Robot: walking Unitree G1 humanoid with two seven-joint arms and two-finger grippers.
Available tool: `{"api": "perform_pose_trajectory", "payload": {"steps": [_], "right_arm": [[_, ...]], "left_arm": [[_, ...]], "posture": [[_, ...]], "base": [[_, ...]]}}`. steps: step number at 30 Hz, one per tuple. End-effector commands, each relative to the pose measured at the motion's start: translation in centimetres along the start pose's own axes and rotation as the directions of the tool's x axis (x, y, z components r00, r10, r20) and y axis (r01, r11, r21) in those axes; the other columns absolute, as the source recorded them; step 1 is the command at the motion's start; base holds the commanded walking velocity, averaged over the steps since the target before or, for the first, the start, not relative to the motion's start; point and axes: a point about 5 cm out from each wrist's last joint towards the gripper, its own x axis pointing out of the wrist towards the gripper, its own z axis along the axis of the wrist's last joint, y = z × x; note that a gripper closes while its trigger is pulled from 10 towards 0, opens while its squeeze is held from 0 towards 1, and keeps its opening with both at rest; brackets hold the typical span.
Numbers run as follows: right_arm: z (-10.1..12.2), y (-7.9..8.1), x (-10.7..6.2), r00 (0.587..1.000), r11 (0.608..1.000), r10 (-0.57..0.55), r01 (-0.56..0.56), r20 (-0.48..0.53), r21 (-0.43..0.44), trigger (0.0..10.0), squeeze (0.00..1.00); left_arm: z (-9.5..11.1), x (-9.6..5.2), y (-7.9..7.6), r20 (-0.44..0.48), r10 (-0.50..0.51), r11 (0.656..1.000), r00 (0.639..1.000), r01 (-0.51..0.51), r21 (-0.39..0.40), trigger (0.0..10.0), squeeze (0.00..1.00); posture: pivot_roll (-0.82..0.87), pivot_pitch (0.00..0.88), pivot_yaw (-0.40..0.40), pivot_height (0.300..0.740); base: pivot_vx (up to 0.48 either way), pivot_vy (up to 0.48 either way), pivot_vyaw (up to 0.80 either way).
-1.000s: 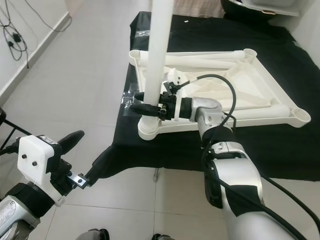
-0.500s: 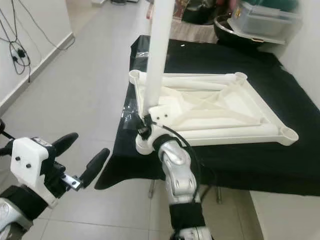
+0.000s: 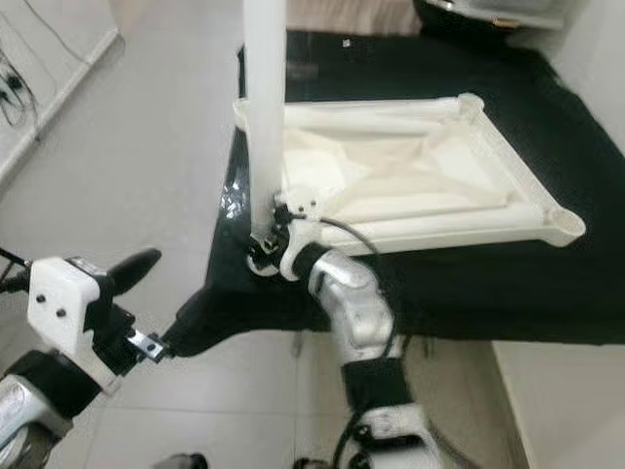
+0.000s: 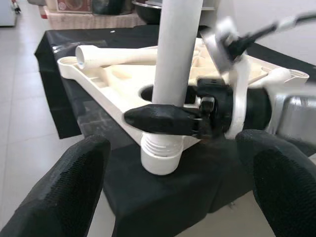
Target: Building children table
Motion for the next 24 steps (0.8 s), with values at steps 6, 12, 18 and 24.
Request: {"api": "perform_pose_trajectory", "payload": {"steps": [6,12,18,24], "right_arm": [[1.8,-1.3,1.2,0.929,0.921,0.36,-0.369,-0.088,-0.127,10.0,0.0],[4.1,-1.6,2.2,0.88,0.873,0.472,-0.475,-0.056,-0.11,10.0,0.0],[5.9,-2.2,2.5,0.825,0.821,0.564,-0.565,-0.03,-0.085,8.4,0.0],[5.2,-3.5,1.4,0.837,0.835,0.547,-0.547,-0.021,-0.057,0.0,0.0]], "left_arm": [[-0.3,-0.2,-0.5,-0.017,-0.019,1.0,1.0,0.019,-0.017,10.0,0.0],[-0.3,-0.3,-0.3,-0.02,-0.008,1.0,1.0,0.007,-0.015,10.0,0.0],[-0.4,-0.4,-0.3,-0.023,-0.002,1.0,1.0,0.002,-0.016,10.0,0.0],[-0.5,-0.5,-0.4,-0.029,-0.003,1.0,1.0,0.002,-0.023,10.0,0.0]], "posture": [[0.28,0.233,-0.105,0.74],[0.3,0.248,-0.108,0.74],[0.31,0.26,-0.103,0.74],[0.31,0.254,-0.097,0.74]], "base": [[0.0,0.0,0.0],[0.0,0.0,0.0],[0.0,0.0,0.0],[0.0,0.0,0.0]]}}
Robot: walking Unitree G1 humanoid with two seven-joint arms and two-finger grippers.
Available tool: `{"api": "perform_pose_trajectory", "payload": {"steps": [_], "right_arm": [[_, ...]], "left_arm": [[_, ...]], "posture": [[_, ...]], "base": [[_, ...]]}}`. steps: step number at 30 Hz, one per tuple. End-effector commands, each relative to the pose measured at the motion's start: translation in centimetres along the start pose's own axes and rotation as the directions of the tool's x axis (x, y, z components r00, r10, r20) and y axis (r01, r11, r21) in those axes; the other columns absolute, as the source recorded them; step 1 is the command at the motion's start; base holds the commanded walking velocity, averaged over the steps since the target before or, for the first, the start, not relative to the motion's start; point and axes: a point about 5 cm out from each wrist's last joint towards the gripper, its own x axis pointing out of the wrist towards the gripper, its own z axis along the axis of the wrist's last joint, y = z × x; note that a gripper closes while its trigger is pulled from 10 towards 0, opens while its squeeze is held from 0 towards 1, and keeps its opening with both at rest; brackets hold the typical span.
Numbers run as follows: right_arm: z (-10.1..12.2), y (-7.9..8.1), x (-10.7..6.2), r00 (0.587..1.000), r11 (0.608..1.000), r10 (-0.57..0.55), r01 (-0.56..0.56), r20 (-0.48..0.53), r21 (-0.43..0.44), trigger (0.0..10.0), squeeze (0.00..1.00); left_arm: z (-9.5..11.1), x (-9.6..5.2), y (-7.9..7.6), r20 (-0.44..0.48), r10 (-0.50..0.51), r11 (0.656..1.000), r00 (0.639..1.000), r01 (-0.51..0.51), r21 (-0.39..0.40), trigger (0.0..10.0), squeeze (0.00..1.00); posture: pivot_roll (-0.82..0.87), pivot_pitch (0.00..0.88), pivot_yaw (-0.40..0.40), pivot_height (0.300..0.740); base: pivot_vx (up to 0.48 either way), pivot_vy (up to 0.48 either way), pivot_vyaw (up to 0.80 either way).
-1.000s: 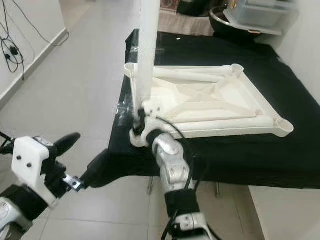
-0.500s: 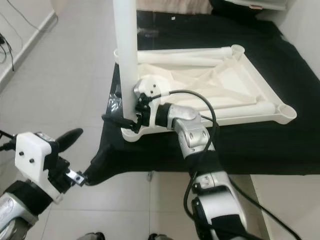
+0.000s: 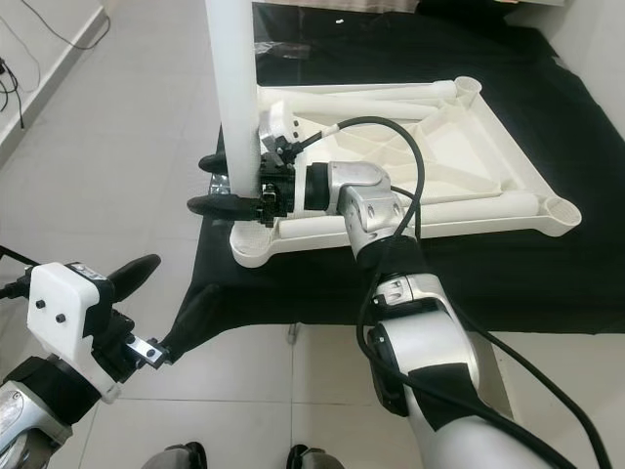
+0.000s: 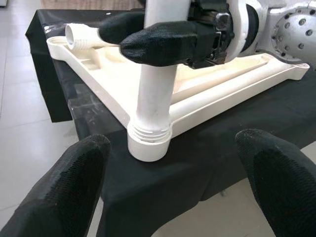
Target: Building children table
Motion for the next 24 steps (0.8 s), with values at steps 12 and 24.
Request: {"api": "perform_pose_trajectory", "payload": {"steps": [12,24], "right_arm": [[-5.4,0.8,-4.0,0.813,0.807,-0.582,0.576,0.006,0.132,0.0,0.0],[-7.5,5.7,-2.2,0.355,0.361,-0.928,0.932,-0.115,-0.042,0.0,0.0]], "left_arm": [[-0.2,-0.1,-0.3,-0.014,-0.018,1.0,1.0,0.018,-0.006,10.0,0.0],[0.0,0.1,-0.3,-0.01,-0.028,1.0,1.0,0.028,-0.006,10.0,0.0]], "posture": [[0.27,0.227,-0.092,0.74],[0.24,0.207,-0.076,0.74]], "base": [[0.0,0.0,0.0],[0.0,0.0,0.0]]}}
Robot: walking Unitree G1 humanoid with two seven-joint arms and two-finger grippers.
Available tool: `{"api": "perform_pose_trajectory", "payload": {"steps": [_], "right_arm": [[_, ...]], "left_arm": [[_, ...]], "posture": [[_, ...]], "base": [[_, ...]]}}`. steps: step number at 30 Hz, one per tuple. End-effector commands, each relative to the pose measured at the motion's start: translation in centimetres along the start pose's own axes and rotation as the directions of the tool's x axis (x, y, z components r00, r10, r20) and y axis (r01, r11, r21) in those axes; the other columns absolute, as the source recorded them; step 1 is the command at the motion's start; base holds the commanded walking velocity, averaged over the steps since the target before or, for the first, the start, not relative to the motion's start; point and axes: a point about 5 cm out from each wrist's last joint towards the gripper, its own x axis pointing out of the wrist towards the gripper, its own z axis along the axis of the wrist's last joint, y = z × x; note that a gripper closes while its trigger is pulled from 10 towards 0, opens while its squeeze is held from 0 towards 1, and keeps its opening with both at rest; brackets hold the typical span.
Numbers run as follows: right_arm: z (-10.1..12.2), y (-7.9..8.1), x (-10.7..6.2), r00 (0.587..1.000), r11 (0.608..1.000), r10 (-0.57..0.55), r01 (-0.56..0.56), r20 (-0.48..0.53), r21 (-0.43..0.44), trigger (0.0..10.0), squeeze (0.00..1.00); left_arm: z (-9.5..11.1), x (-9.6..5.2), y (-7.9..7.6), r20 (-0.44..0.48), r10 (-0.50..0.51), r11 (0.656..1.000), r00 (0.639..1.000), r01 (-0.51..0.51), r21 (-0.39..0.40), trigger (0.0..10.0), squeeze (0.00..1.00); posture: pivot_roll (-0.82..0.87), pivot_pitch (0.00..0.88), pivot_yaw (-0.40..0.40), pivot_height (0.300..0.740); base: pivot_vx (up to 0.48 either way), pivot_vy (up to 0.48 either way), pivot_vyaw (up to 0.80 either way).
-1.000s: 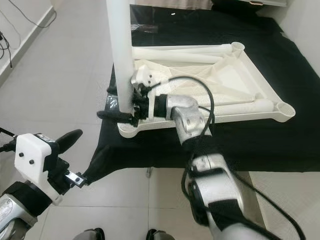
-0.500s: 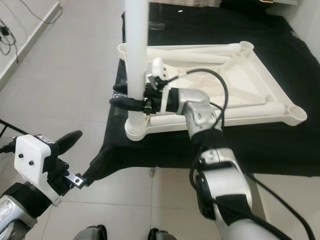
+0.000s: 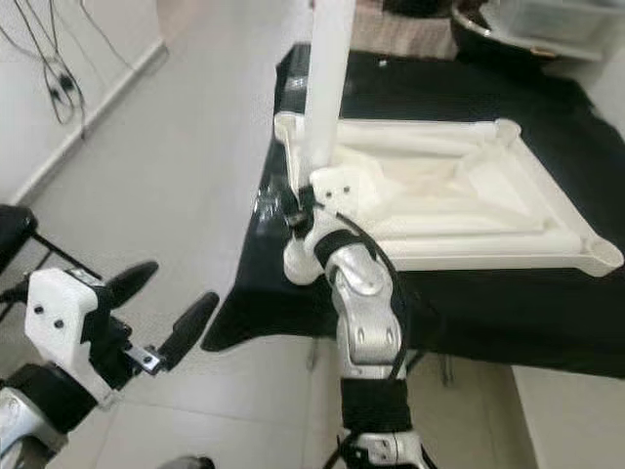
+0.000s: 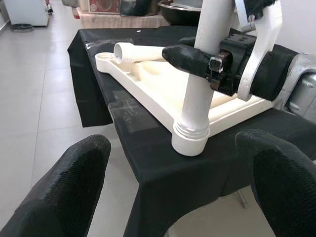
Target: Building children table
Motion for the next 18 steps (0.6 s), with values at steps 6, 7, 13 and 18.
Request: {"api": "perform_pose_trajectory", "payload": {"steps": [6,7,13,18], "right_arm": [[-2.6,0.7,1.4,0.992,0.995,0.036,-0.024,-0.122,0.099,2.9,0.0],[-2.1,0.3,1.9,0.995,0.993,0.043,-0.033,-0.093,0.111,10.0,0.0],[0.1,0.7,2.2,0.972,0.959,0.232,-0.232,0.022,0.16,10.0,1.0],[1.5,-0.2,2.5,0.9,0.888,0.429,-0.436,0.08,0.147,10.0,1.0]], "left_arm": [[0.0,0.2,-0.3,-0.005,-0.023,1.0,1.0,0.023,-0.012,10.0,0.0],[0.0,0.2,-0.3,-0.005,-0.022,1.0,1.0,0.022,-0.011,10.0,0.0],[0.1,0.2,-0.4,-0.004,-0.025,1.0,1.0,0.025,-0.015,10.0,0.0],[0.1,0.2,-0.5,-0.002,-0.027,0.999,1.0,0.027,-0.019,10.0,0.0]], "posture": [[0.24,0.205,-0.078,0.74],[0.23,0.206,-0.078,0.74],[0.23,0.214,-0.084,0.74],[0.23,0.218,-0.087,0.74]], "base": [[0.0,0.0,0.0],[0.0,0.0,0.0],[0.0,0.0,0.0],[0.0,0.0,0.0]]}}
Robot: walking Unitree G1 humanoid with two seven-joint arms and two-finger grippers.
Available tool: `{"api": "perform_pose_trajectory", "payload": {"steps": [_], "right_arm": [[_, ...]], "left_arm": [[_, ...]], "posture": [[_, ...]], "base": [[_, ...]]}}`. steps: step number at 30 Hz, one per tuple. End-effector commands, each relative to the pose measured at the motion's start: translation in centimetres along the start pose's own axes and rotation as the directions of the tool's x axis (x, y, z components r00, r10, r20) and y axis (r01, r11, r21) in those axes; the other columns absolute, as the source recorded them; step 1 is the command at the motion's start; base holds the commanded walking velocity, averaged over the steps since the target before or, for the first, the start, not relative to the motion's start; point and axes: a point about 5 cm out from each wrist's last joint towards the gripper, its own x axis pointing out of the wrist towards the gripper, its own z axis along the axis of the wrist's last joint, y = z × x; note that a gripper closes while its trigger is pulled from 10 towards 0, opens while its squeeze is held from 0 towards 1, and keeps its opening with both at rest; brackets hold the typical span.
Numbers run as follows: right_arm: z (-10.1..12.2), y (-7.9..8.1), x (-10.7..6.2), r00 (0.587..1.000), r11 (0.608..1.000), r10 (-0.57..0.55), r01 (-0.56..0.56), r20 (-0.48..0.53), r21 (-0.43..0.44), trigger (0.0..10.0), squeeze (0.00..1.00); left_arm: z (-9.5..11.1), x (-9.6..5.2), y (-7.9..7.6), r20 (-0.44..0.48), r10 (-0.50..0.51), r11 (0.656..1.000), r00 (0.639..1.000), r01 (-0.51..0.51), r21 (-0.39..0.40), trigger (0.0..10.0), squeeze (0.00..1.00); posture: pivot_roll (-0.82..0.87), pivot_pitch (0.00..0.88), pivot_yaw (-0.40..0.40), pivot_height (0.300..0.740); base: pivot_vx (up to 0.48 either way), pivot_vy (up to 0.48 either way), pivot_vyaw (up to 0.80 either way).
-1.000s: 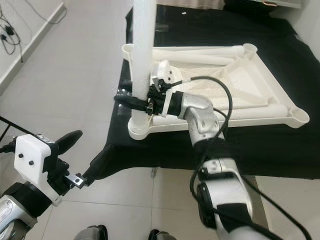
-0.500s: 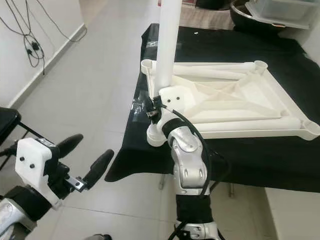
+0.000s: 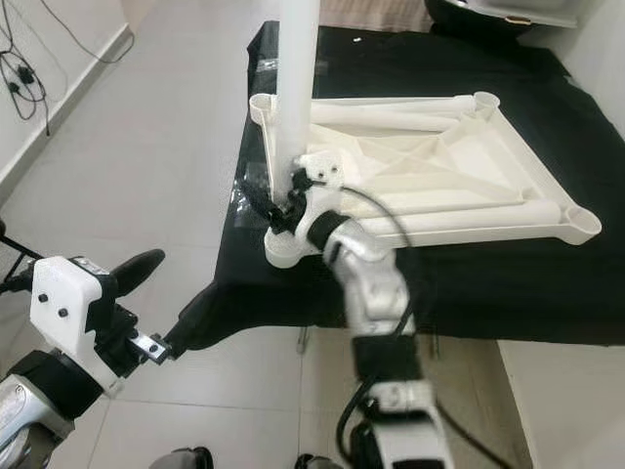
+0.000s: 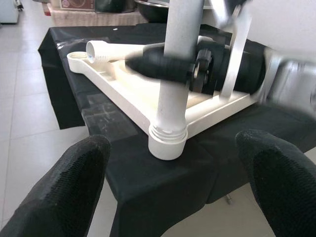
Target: Building children table
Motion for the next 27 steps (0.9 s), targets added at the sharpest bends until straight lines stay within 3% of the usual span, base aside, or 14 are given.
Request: {"api": "perform_pose_trajectory", "payload": {"steps": [1,4,5,6,7,8,13,14,15,16,17,18,21,27], "right_arm": [[-0.3,0.0,0.0,0.995,0.995,0.101,-0.101,-0.004,0.011,10.0,1.0],[0.0,-0.3,0.1,0.98,0.98,0.196,-0.197,-0.028,-0.02,10.0,0.98],[0.4,-0.6,0.3,0.955,0.955,0.292,-0.294,-0.051,-0.036,10.0,0.0],[0.7,-0.9,0.4,0.922,0.923,0.381,-0.384,-0.072,-0.031,10.0,0.0],[0.7,-0.9,0.4,0.922,0.923,0.381,-0.384,-0.072,-0.031,10.0,0.0],[1.0,-1.4,0.6,0.891,0.894,0.444,-0.448,-0.093,-0.02,10.0,0.0],[2.0,-2.2,1.5,0.835,0.841,0.537,-0.541,-0.122,-0.006,10.0,0.0],[2.4,-2.4,1.8,0.82,0.826,0.561,-0.564,-0.114,0.01,9.1,0.0],[2.4,-2.4,1.8,0.82,0.826,0.561,-0.564,-0.114,0.01,9.1,0.0],[2.7,-2.4,1.8,0.806,0.812,0.582,-0.583,-0.108,0.026,7.9,0.0],[2.7,-2.4,1.8,0.806,0.812,0.582,-0.583,-0.108,0.026,7.9,0.0],[2.9,-2.5,1.8,0.792,0.798,0.601,-0.601,-0.109,0.035,0.0,0.0],[3.1,-2.7,1.7,0.751,0.761,0.647,-0.647,-0.131,0.051,0.0,0.0],[3.5,-3.3,1.4,0.737,0.746,0.664,-0.665,-0.125,0.044,0.0,0.0]], "left_arm": [[-0.2,-0.1,-0.4,-0.012,-0.014,1.0,1.0,0.014,-0.022,10.0,0.0],[-0.2,0.0,-0.4,-0.012,-0.015,1.0,1.0,0.014,-0.022,10.0,0.0],[-0.2,0.0,-0.5,-0.011,-0.014,1.0,1.0,0.014,-0.024,10.0,0.0],[-0.2,0.0,-0.5,-0.01,-0.014,1.0,1.0,0.014,-0.025,10.0,0.0],[-0.2,0.0,-0.5,-0.01,-0.014,1.0,1.0,0.014,-0.025,10.0,0.0],[-0.2,-0.1,-0.6,-0.009,-0.014,1.0,1.0,0.014,-0.028,10.0,0.0],[-0.3,-0.2,-0.6,-0.01,-0.001,1.0,1.0,0.001,-0.031,10.0,0.0],[-0.4,-0.3,-0.6,-0.011,0.002,1.0,1.0,-0.002,-0.031,10.0,0.0],[-0.4,-0.3,-0.6,-0.011,0.002,1.0,1.0,-0.002,-0.031,10.0,0.0],[-0.4,-0.3,-0.6,-0.012,0.004,0.999,1.0,-0.004,-0.032,10.0,0.0],[-0.4,-0.3,-0.6,-0.012,0.004,0.999,1.0,-0.004,-0.032,10.0,0.0],[-0.4,-0.3,-0.6,-0.014,0.006,0.999,1.0,-0.006,-0.033,10.0,0.0],[-0.5,-0.4,-0.6,-0.016,0.008,0.999,1.0,-0.009,-0.038,10.0,0.0],[-0.5,-0.4,-0.6,-0.021,0.012,0.999,1.0,-0.013,-0.038,10.0,0.0]], "posture": [[0.23,0.223,-0.093,0.74],[0.24,0.231,-0.096,0.74],[0.24,0.232,-0.097,0.74],[0.25,0.243,-0.103,0.74],[0.25,0.243,-0.103,0.74],[0.26,0.254,-0.11,0.74],[0.27,0.275,-0.12,0.74],[0.28,0.284,-0.124,0.74],[0.28,0.284,-0.124,0.74],[0.28,0.29,-0.124,0.74],[0.28,0.29,-0.124,0.74],[0.28,0.292,-0.125,0.74],[0.28,0.296,-0.124,0.74],[0.28,0.286,-0.117,0.74]], "base": [[0.0,0.0,0.0],[0.0,0.0,0.0],[0.0,0.0,0.0],[0.0,0.0,0.0],[0.0,0.0,0.0],[0.0,0.0,0.0],[0.0,0.0,0.0],[0.0,0.0,0.0],[0.0,0.0,0.0],[0.0,0.0,0.0],[0.0,0.0,0.0],[0.0,0.0,0.0],[0.0,0.0,0.0],[0.0,0.0,0.0]]}}
